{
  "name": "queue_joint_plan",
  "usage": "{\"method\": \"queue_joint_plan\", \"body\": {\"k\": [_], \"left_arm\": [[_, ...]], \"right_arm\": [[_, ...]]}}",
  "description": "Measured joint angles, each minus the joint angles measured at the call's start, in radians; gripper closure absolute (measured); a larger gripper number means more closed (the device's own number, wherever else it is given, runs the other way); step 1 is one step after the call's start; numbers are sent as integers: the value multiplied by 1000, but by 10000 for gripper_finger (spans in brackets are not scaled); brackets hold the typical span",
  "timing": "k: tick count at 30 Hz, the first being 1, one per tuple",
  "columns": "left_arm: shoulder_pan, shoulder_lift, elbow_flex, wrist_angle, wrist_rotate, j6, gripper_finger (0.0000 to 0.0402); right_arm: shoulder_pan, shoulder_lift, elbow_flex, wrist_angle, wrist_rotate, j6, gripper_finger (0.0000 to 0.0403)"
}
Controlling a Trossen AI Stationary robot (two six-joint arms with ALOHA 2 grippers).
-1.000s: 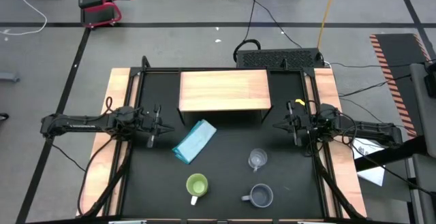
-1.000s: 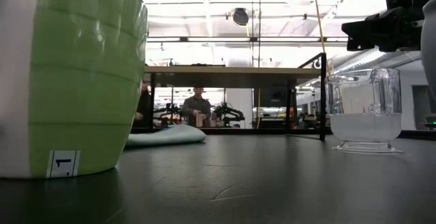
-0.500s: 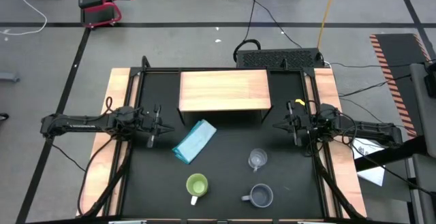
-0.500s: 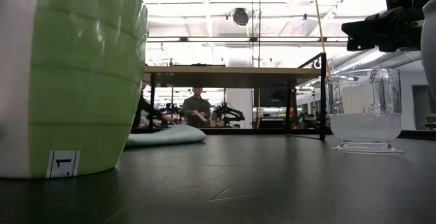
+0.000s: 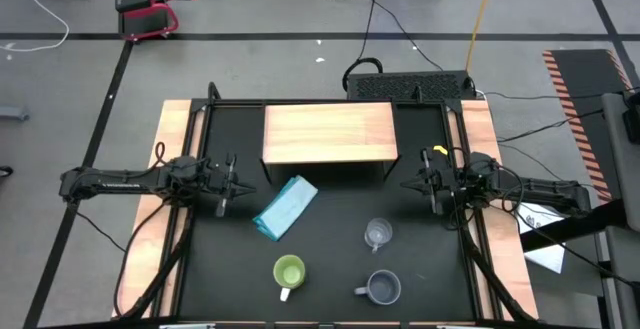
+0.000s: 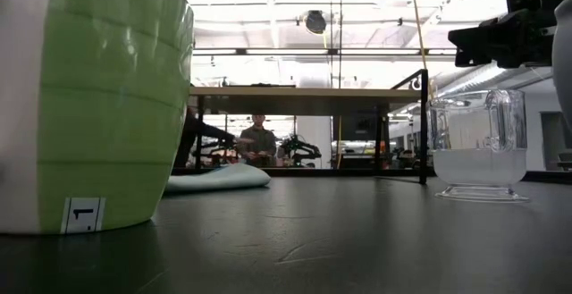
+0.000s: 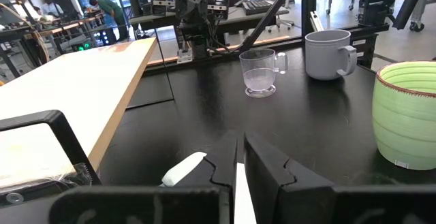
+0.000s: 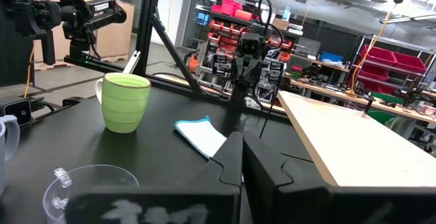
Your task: Stack small to large cups/mugs on shelf
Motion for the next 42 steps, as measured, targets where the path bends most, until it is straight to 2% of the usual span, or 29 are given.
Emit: {"method": "queue_joint_plan", "body": {"k": [42], "left_arm": [[0,1,0,7,0,0,371]], "right_arm": [[0,17,0,0,0,0,403]]}}
